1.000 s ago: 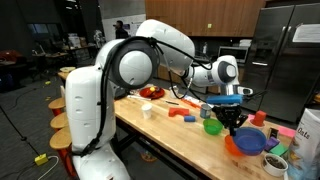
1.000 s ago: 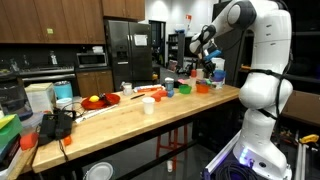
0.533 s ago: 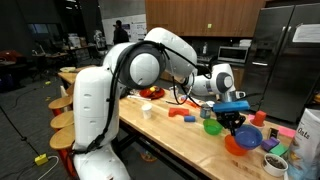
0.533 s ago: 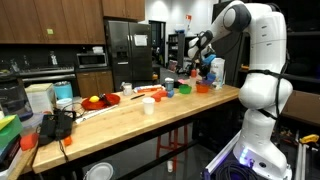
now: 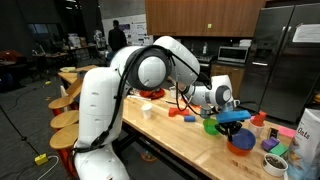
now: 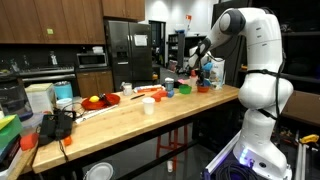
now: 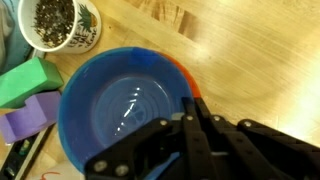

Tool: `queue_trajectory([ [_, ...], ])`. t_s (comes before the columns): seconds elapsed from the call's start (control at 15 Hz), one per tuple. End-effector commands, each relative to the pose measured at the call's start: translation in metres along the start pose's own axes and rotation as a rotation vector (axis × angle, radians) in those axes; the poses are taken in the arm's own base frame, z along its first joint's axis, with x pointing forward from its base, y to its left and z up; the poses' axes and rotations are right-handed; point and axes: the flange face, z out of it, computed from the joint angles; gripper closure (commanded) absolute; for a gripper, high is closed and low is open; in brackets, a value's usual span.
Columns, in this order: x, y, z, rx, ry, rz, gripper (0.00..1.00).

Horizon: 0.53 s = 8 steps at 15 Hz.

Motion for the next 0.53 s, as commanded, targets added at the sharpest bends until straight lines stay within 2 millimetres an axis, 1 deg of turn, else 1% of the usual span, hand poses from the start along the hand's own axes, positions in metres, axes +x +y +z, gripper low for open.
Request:
queue_trajectory([
  [0.0, -0.0025, 0.0007, 0.0063, 0.023, 0.024, -0.056, 0.99],
  [0.07, -0.0039, 0.0019, 0.0062, 0.031, 0.021, -0.062, 0.99],
  [0.13, -0.0043, 0.0024, 0.0059, 0.033, 0.015, -0.066, 0.69],
  [0.2, -0.0056, 0.0030, 0.0051, 0.032, 0.009, -0.067, 0.69],
  [0.33, -0.0088, 0.0028, 0.0061, 0.037, -0.008, -0.070, 0.59],
  [0.47, -0.0110, 0.0021, 0.0059, 0.040, -0.026, -0.060, 0.45],
])
